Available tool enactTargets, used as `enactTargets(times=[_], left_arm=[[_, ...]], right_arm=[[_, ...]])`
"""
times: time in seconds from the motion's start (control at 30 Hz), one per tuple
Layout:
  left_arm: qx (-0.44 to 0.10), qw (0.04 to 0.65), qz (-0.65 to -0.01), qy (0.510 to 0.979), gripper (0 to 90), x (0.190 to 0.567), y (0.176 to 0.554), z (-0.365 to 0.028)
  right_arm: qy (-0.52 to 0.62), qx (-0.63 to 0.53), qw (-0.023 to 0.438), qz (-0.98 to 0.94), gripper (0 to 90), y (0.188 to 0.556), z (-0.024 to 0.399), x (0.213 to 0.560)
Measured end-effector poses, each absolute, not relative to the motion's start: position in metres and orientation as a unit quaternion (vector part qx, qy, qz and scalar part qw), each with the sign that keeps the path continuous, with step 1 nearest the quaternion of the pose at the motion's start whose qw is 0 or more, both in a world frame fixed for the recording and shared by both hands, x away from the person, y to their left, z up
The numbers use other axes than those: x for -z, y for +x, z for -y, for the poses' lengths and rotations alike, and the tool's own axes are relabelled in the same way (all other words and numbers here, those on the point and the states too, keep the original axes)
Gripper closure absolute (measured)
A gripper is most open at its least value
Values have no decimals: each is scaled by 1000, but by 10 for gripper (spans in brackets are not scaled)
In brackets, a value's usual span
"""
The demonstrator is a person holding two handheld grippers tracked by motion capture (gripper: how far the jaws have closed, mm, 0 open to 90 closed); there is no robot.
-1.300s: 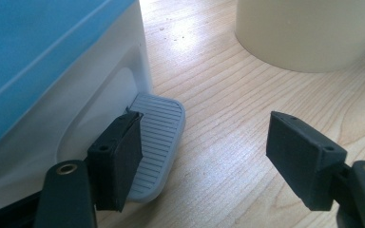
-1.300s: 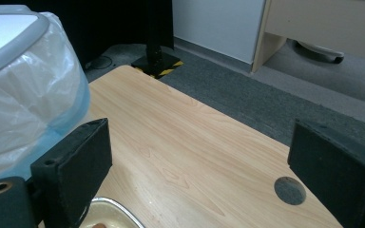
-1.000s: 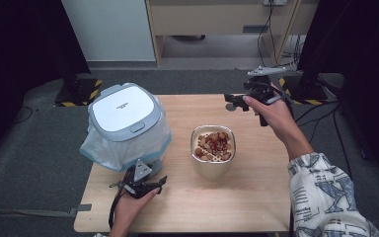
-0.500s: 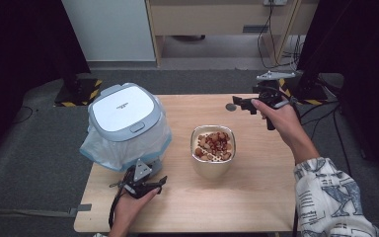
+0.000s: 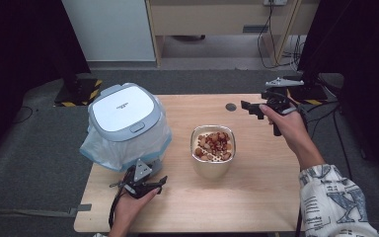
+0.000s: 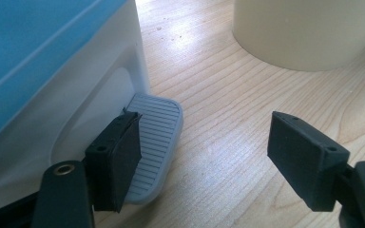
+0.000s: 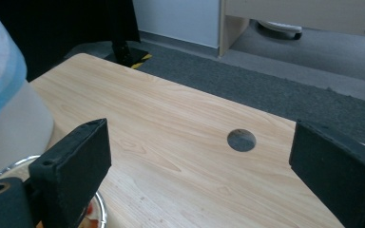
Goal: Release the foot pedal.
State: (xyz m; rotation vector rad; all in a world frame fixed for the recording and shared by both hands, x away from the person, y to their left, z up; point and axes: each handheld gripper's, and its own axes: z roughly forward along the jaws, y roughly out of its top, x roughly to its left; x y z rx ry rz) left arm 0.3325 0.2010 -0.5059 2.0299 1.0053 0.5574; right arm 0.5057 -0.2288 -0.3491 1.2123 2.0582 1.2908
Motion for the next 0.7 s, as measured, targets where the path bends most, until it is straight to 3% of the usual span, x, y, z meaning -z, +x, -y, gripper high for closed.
enactTargets(times=[0.7], left_arm=[[-221,395,-396,799,251,507,333,-201]], right_arm=[[500,-420,226,-723,64,475,265,418]])
